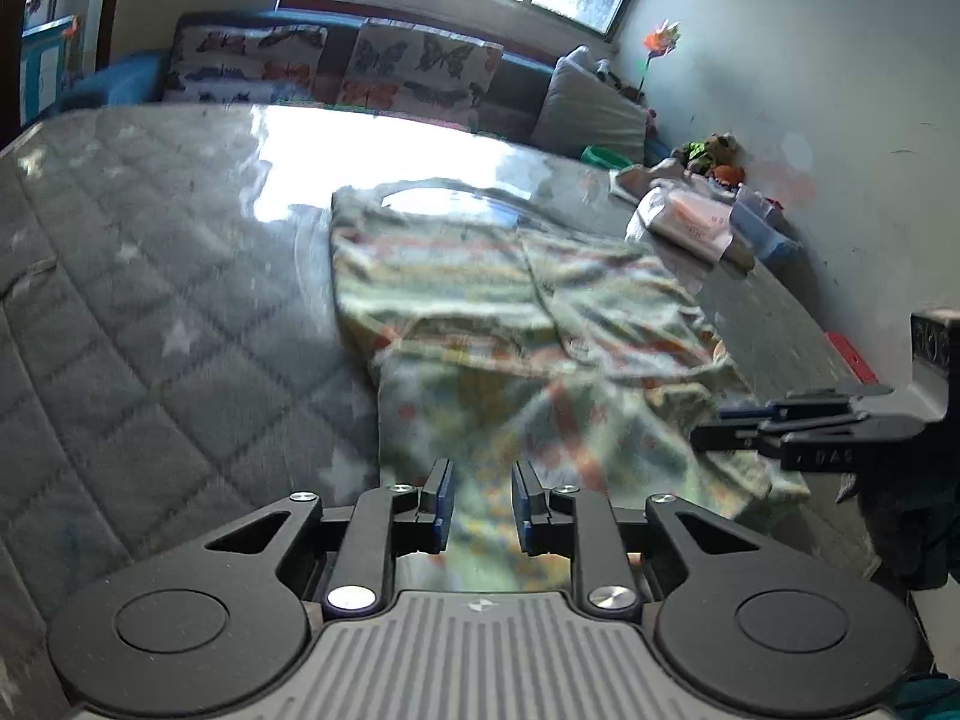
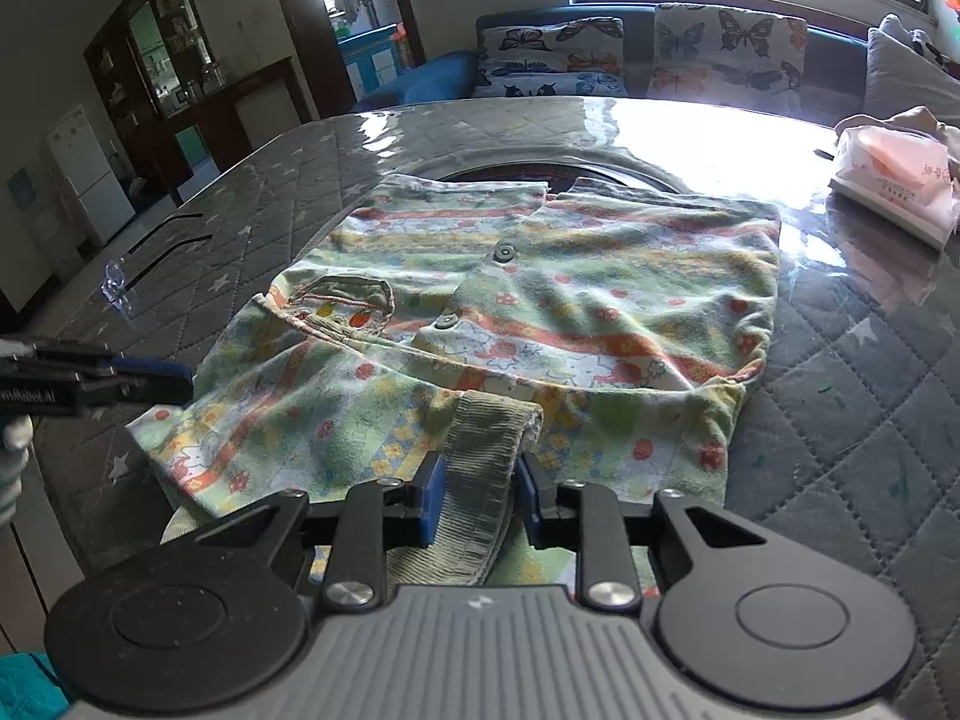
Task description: Fold clothes
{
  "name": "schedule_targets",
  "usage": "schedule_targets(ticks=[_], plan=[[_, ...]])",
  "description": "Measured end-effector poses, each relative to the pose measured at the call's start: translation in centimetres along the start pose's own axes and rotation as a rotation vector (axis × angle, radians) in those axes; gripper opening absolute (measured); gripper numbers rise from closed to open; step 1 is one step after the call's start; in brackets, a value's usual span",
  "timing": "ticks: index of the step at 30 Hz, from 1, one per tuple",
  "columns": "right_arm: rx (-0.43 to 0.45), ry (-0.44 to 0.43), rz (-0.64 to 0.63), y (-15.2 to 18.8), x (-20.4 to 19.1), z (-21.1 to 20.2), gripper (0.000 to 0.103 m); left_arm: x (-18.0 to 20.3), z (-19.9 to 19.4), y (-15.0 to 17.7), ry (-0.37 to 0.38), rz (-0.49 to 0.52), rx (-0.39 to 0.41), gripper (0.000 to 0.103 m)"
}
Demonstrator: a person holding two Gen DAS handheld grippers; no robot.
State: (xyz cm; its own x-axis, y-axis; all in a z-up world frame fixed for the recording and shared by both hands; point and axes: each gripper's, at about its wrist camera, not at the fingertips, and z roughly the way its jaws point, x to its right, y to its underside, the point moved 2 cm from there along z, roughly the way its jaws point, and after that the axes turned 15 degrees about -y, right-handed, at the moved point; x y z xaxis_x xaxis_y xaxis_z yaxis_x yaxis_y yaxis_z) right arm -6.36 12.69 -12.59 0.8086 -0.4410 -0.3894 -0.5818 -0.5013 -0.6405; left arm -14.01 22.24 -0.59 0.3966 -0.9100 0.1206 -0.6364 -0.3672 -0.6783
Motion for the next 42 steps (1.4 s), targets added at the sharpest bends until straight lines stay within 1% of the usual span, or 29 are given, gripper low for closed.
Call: schedule_targets(ticks=[3,4,6,8,10,12,13,14,17,19,23,28,31,33,35,37,39,42], plan=[[0.005,0.005,0.003,0.1,0.1,-0.1,0.019,-0.1,0.7,-1.3,-0.028,-0.002,0.027,0.029],[0.008,0.008,0.004,0.1,0.1,-0.1,0.017,-0.1,1.0,-1.8,-0.039,-0.003,0.037,0.033],[0.009,0.013,-0.001,0.1,0.1,-0.1,0.013,-0.2,1.8,-2.5,-0.076,0.000,0.054,0.037],[0.015,0.020,-0.006,0.0,0.0,-0.2,0.012,-0.3,2.8,-2.9,-0.095,-0.012,0.047,0.044],[0.019,0.028,-0.016,0.0,-0.1,-0.2,0.010,-0.6,3.8,-3.2,-0.103,-0.028,0.032,0.044],[0.021,0.034,-0.036,-0.2,-0.4,-0.3,0.009,-0.7,4.4,-3.1,-0.091,-0.033,0.020,0.042],[0.022,0.037,-0.047,-0.3,-0.5,-0.4,0.009,-0.7,4.7,-3.0,-0.087,-0.035,0.013,0.033],[0.024,0.041,-0.060,-0.4,-0.7,-0.5,0.008,-0.7,4.9,-2.9,-0.086,-0.037,0.007,0.019],[0.046,0.061,-0.106,-0.8,-1.3,-1.0,0.008,-1.0,4.7,-2.8,-0.096,-0.048,0.018,0.009],[0.063,0.069,-0.131,-1.1,-1.7,-1.4,0.008,-1.2,4.3,-2.8,-0.094,-0.059,0.029,0.006],[0.089,0.085,-0.148,-1.4,-1.8,-1.4,0.008,-1.2,4.2,-2.7,-0.112,-0.066,0.038,0.005],[0.043,0.094,-0.103,-0.7,-0.6,0.1,0.008,-1.3,4.6,-2.6,-0.112,-0.062,0.030,0.006],[0.022,0.094,-0.089,-0.4,-0.3,0.8,0.009,-1.4,4.8,-2.6,-0.113,-0.063,0.022,0.010],[0.020,0.106,-0.100,-0.4,-0.5,0.5,0.016,-1.3,4.2,-2.7,-0.121,-0.055,0.029,0.012],[0.031,0.111,-0.108,-0.5,-0.7,-0.2,0.017,-1.1,3.3,-2.9,-0.127,-0.043,0.049,0.012],[0.051,0.108,-0.121,-0.7,-1.2,-1.2,0.017,-0.6,2.0,-3.0,-0.115,-0.025,0.077,0.012],[0.054,0.087,-0.145,-0.7,-1.9,-1.8,0.018,0.1,0.8,-2.9,-0.083,0.004,0.093,0.012],[0.032,0.033,-0.182,-0.2,-3.0,-1.8,0.018,1.5,0.1,-2.2,-0.030,0.049,0.086,0.012]])
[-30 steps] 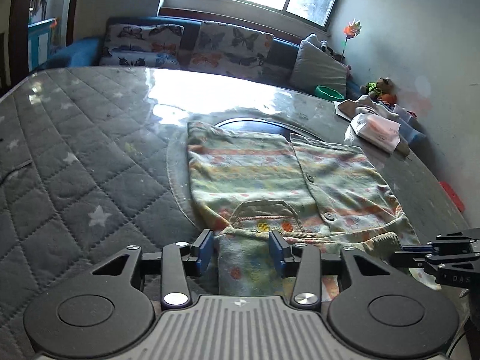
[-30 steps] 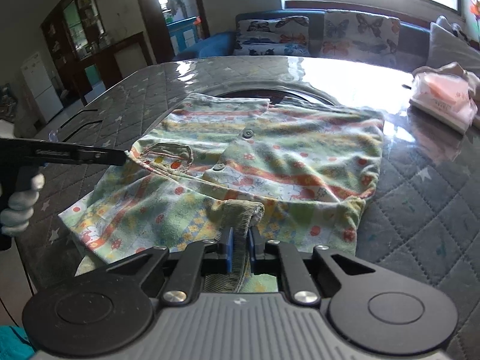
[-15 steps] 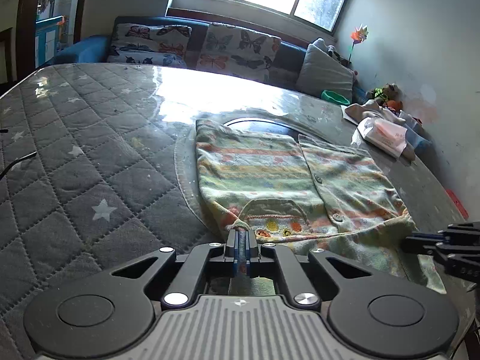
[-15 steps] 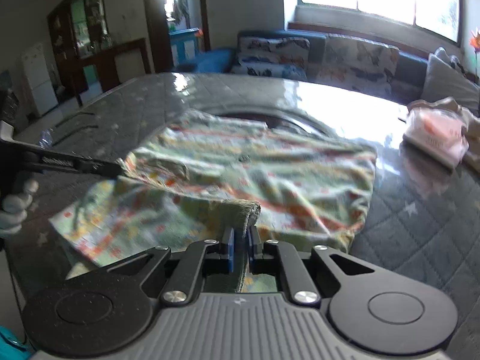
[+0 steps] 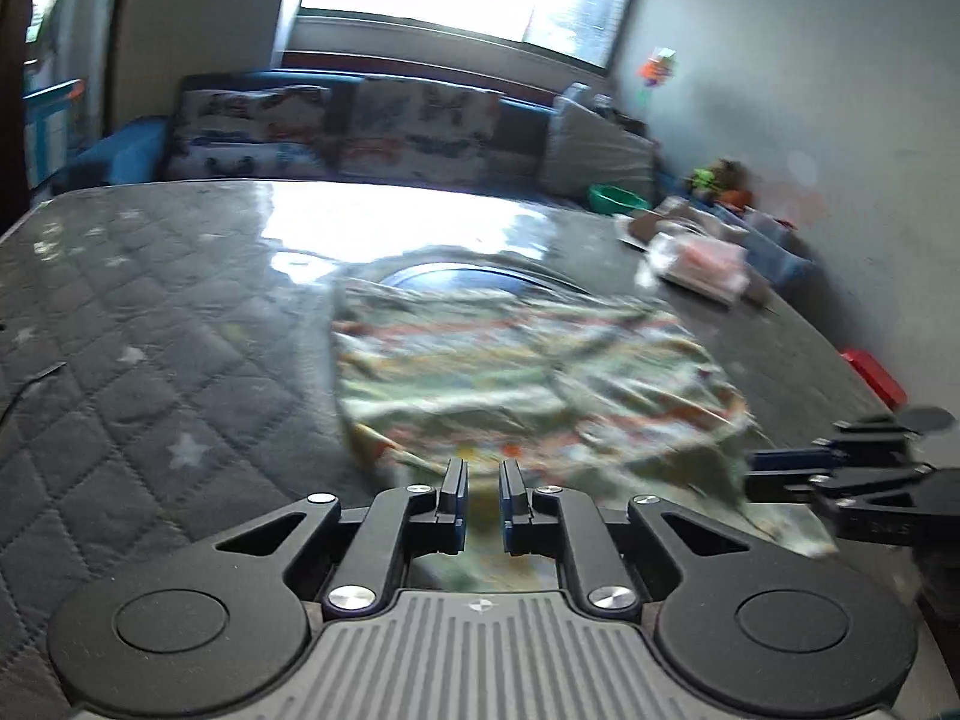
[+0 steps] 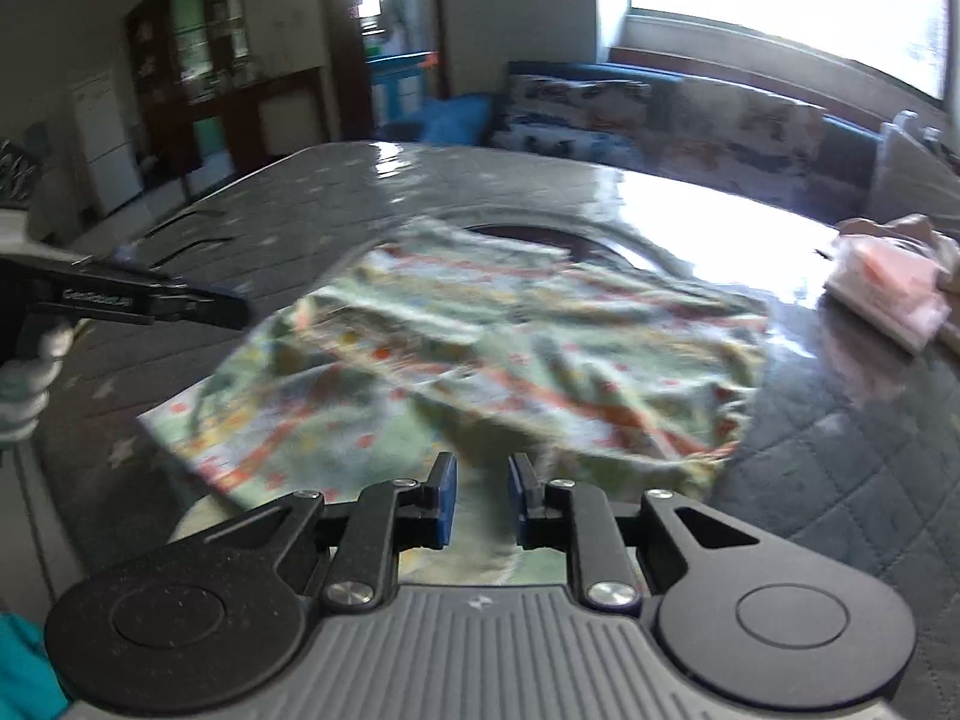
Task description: Fold clothes
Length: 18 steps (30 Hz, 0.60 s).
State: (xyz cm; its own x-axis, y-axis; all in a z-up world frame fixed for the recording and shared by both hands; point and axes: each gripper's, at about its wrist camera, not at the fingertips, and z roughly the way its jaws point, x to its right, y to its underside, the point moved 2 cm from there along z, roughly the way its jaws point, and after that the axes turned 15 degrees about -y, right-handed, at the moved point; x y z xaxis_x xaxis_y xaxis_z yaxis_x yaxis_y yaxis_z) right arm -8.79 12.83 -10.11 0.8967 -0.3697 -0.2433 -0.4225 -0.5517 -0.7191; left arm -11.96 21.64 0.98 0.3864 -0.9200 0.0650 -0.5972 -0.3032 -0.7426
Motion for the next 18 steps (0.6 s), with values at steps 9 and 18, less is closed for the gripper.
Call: schedule_targets(ticks=[9,18], plan=[[-0.075,-0.031,-0.004,2.2,-0.6,1.5,0.019,0.3,1.4,3.0,0.008,0.023,-0.102,0.012],[-0.079,-0.034,-0.013,2.6,-0.8,1.4,0.023,-0.5,0.9,3.4,-0.006,0.015,-0.103,0.017]])
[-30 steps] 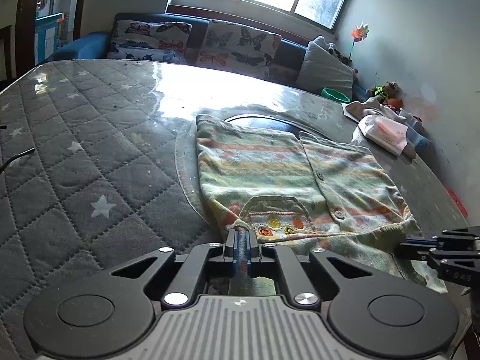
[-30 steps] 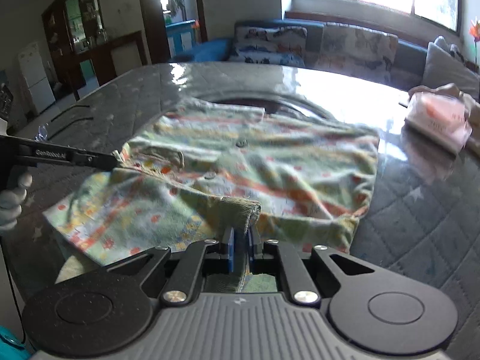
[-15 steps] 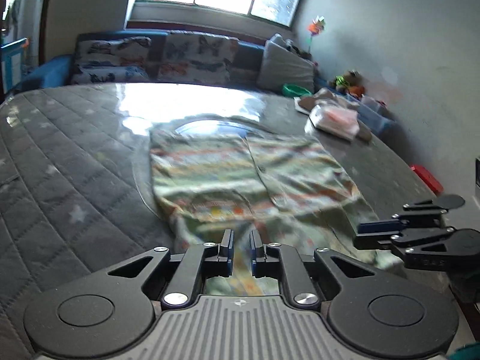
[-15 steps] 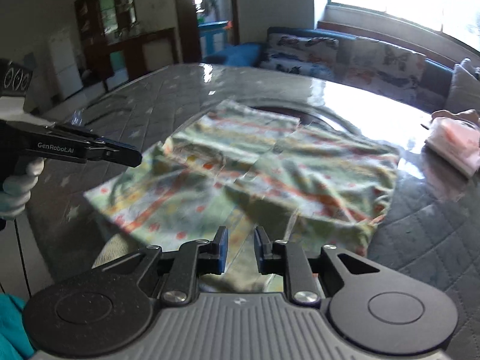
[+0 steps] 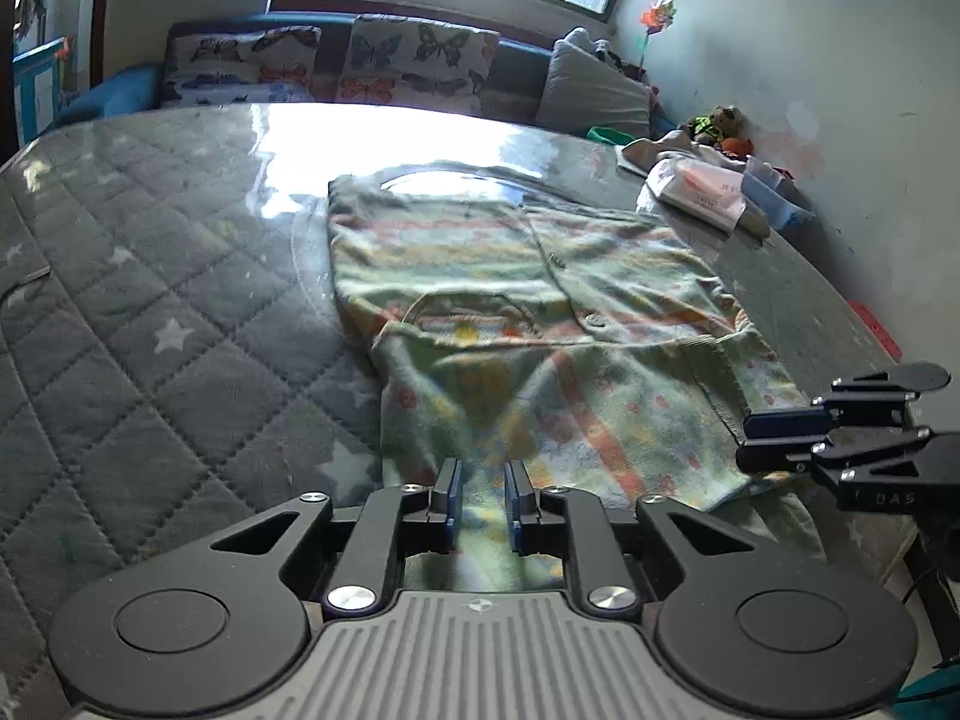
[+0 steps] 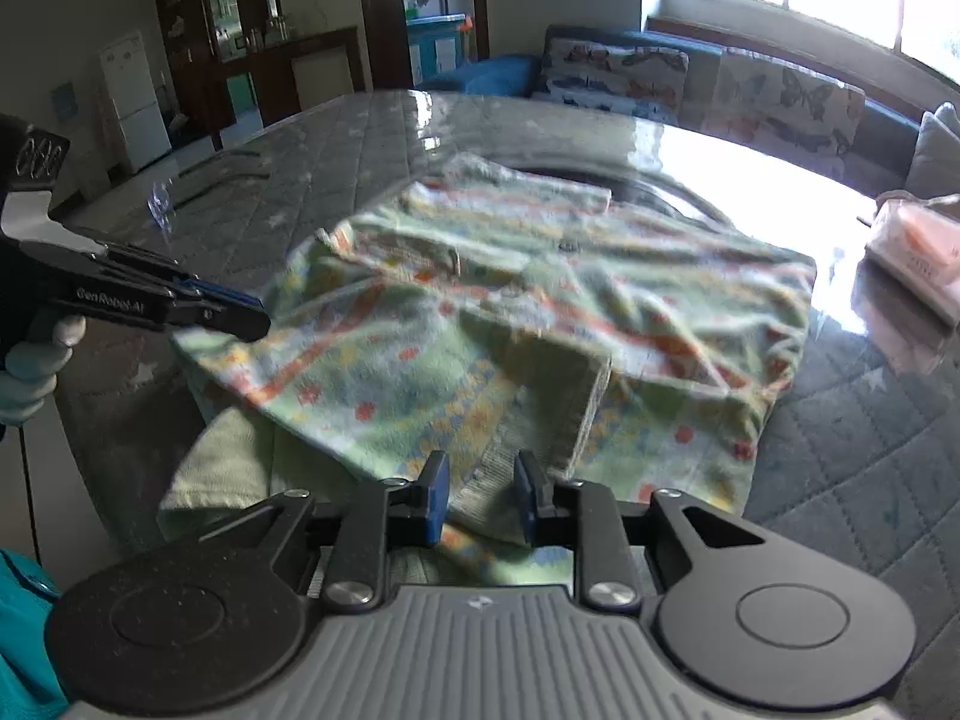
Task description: Fold clothes
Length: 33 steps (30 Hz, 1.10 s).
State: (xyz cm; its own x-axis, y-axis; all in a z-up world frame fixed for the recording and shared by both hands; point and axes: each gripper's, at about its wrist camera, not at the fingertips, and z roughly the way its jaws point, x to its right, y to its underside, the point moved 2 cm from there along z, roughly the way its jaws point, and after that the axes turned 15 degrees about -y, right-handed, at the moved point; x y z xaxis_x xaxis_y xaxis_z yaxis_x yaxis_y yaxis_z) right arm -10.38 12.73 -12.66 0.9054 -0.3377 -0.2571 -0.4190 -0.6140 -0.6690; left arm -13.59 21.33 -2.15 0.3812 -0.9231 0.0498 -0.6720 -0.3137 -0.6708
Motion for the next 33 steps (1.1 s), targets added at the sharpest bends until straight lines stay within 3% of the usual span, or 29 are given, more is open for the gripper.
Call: schedule_targets(ticks=[4,7,9,16,27,33], plan=[[0.008,0.007,-0.017,-0.3,-0.3,-0.5,0.026,0.4,-1.0,-0.4,0.008,0.010,0.013,0.021],[0.009,0.023,-0.046,-0.4,-0.5,-1.4,0.031,1.6,-2.6,-0.6,0.048,0.045,0.033,0.033],[0.006,0.030,-0.066,-0.4,-0.6,-2.0,0.034,2.6,-3.4,-0.6,0.079,0.072,0.035,0.034],[-0.021,0.061,-0.132,0.6,-1.1,-3.3,0.043,5.4,-4.1,0.6,0.133,0.111,-0.050,0.049],[-0.053,0.086,-0.202,2.3,-1.4,-4.9,0.051,7.0,-3.3,2.2,0.137,0.081,-0.184,0.052],[-0.076,0.087,-0.265,3.4,-2.2,-5.0,0.058,7.1,-3.1,2.4,0.137,0.057,-0.211,0.052]])
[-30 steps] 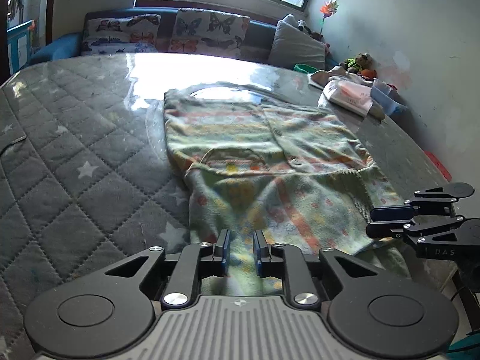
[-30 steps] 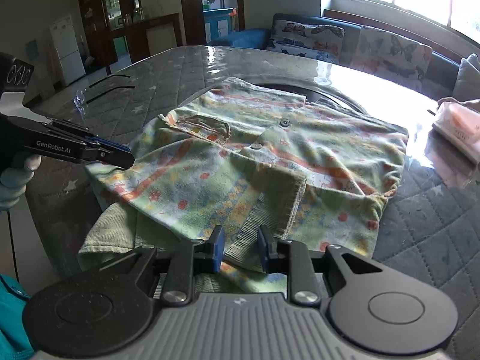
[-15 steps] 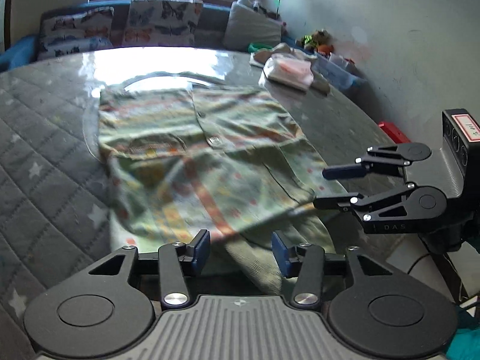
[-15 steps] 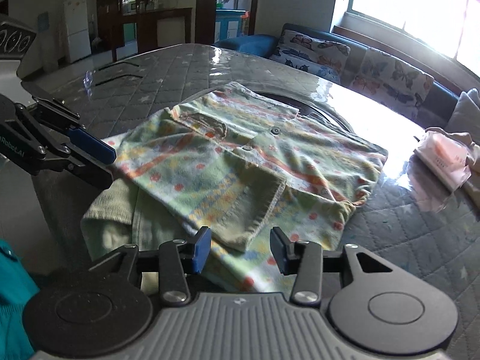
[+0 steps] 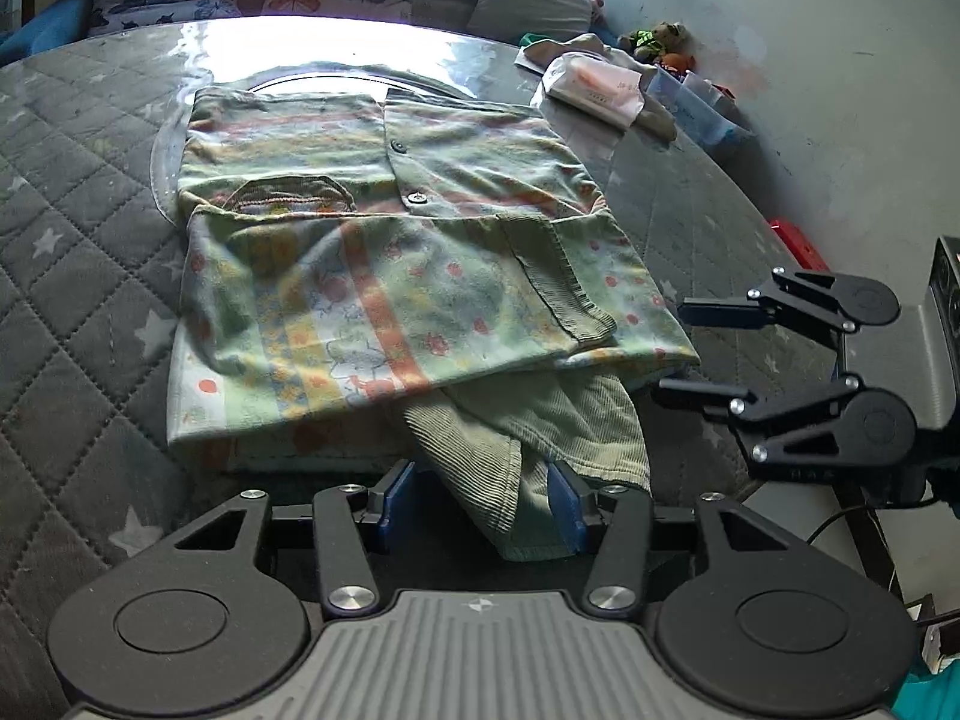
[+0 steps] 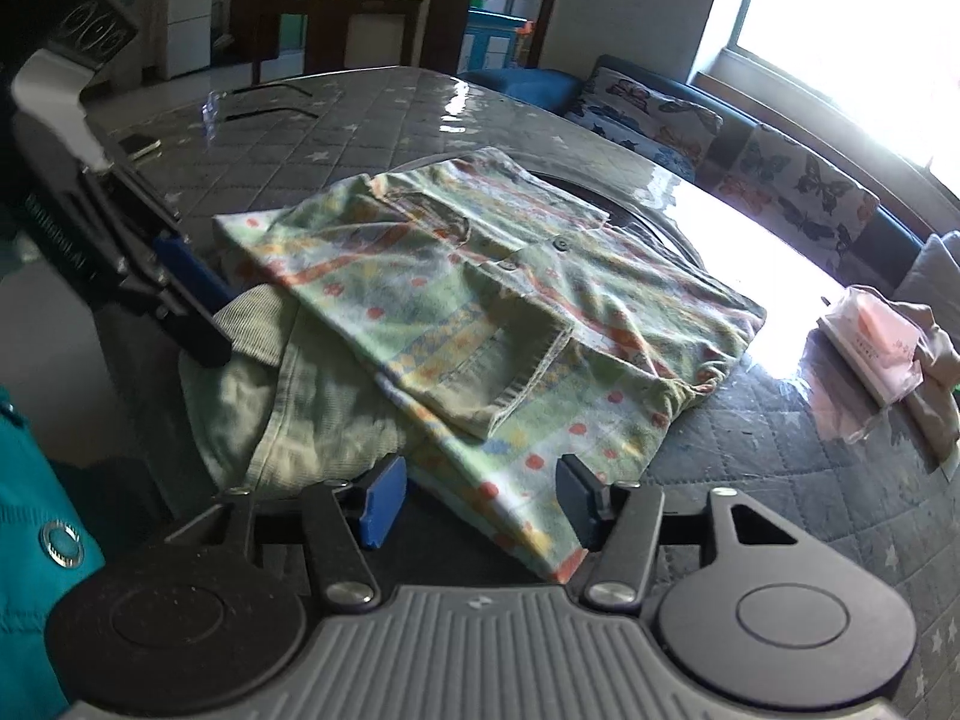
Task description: Fold clothes
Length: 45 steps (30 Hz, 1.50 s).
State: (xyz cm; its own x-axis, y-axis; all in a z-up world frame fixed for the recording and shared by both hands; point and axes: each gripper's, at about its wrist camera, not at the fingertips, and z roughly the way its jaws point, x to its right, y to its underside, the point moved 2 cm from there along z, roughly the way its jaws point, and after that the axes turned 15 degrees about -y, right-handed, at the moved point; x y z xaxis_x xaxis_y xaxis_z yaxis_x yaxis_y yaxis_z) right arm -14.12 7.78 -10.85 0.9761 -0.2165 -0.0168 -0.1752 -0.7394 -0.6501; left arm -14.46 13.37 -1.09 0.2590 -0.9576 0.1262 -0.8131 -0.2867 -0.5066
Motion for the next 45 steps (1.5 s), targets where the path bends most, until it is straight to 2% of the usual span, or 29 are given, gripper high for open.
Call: schedule_targets(ticks=[4,6,8,11,16,19,22,31,38,39,40,42,45], plan=[[-0.013,-0.004,-0.026,0.5,-0.4,0.1,0.059,0.4,0.2,0.0,0.015,-0.005,-0.012,0.049],[-0.022,-0.006,-0.050,0.7,-0.6,0.3,0.061,0.4,0.3,0.1,0.018,-0.011,-0.019,0.043],[-0.034,-0.007,-0.074,1.0,-0.8,0.4,0.061,0.3,0.4,0.1,0.020,-0.017,-0.024,0.031],[-0.044,-0.016,-0.078,1.4,-0.9,0.6,0.061,0.1,0.4,0.1,0.026,-0.022,-0.023,0.021],[-0.039,-0.023,-0.091,1.8,-1.0,0.8,0.062,0.0,-0.6,-0.6,0.048,-0.015,0.017,0.014],[-0.029,-0.030,-0.097,1.7,-1.0,0.7,0.063,-0.1,-1.5,-1.4,0.062,-0.006,0.052,0.013],[-0.005,-0.030,-0.127,1.6,-1.3,0.5,0.073,-0.3,-2.1,-2.5,0.077,-0.006,0.077,0.013],[0.083,-0.036,-0.225,0.0,-2.3,1.8,0.072,-1.2,-2.6,-5.5,0.138,-0.025,0.092,0.013],[0.147,-0.071,-0.168,-2.0,-1.5,2.9,0.059,-1.9,-2.2,-6.9,0.164,-0.039,0.079,0.013],[0.150,-0.085,-0.157,-2.2,-1.3,3.1,0.050,-2.0,-2.1,-7.0,0.164,-0.039,0.078,0.013],[0.148,-0.106,-0.137,-2.6,-1.0,3.2,0.047,-2.1,-2.0,-7.1,0.164,-0.038,0.077,0.013],[0.143,-0.149,-0.096,-3.3,-0.3,3.5,0.026,-2.3,-1.8,-7.1,0.164,-0.042,0.073,0.013],[0.140,-0.184,-0.034,-4.3,0.7,3.4,0.017,-2.7,-2.0,-6.9,0.167,-0.037,0.086,0.014]])
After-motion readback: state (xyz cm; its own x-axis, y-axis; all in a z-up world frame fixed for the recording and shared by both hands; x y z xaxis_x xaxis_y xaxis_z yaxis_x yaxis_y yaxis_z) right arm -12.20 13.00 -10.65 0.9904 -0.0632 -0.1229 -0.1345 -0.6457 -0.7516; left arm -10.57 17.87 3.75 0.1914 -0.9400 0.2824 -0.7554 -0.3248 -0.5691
